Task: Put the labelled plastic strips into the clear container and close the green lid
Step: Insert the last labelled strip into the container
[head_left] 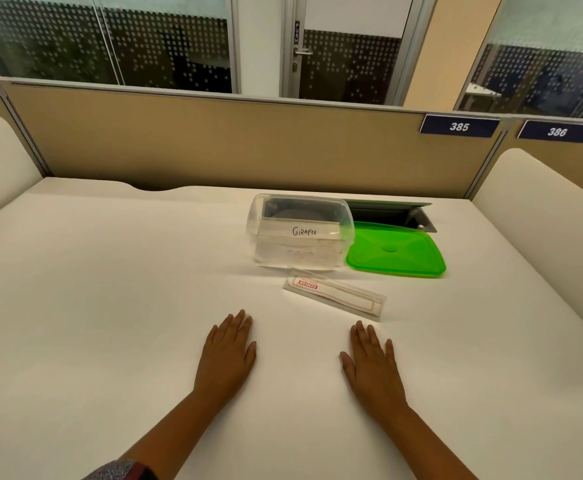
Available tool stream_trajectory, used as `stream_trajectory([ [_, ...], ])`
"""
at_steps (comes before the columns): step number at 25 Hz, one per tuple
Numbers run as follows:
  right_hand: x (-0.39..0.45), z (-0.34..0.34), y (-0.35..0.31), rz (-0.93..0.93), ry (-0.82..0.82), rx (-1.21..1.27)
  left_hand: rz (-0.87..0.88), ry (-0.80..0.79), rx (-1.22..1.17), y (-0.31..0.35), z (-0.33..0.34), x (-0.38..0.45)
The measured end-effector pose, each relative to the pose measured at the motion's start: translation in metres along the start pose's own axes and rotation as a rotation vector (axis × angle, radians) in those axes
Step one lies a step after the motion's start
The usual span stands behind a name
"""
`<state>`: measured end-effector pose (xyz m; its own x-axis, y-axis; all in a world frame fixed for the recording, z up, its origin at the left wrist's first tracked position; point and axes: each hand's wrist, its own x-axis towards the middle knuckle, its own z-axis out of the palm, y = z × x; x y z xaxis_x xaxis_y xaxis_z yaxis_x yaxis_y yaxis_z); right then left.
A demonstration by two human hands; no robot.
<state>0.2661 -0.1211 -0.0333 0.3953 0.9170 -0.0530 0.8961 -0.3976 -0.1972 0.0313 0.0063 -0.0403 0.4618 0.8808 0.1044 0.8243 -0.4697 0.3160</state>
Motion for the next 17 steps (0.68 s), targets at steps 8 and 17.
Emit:
stream_trajectory([
  [8,0.004,0.001,0.003,-0.007,0.02,0.035,-0.006,-0.015,-0.001,0.001,-0.003,0.002],
  [17,0.016,-0.016,0.008,0.31,0.481,0.57,0.001,0.001,0.011,0.001,-0.002,0.001],
])
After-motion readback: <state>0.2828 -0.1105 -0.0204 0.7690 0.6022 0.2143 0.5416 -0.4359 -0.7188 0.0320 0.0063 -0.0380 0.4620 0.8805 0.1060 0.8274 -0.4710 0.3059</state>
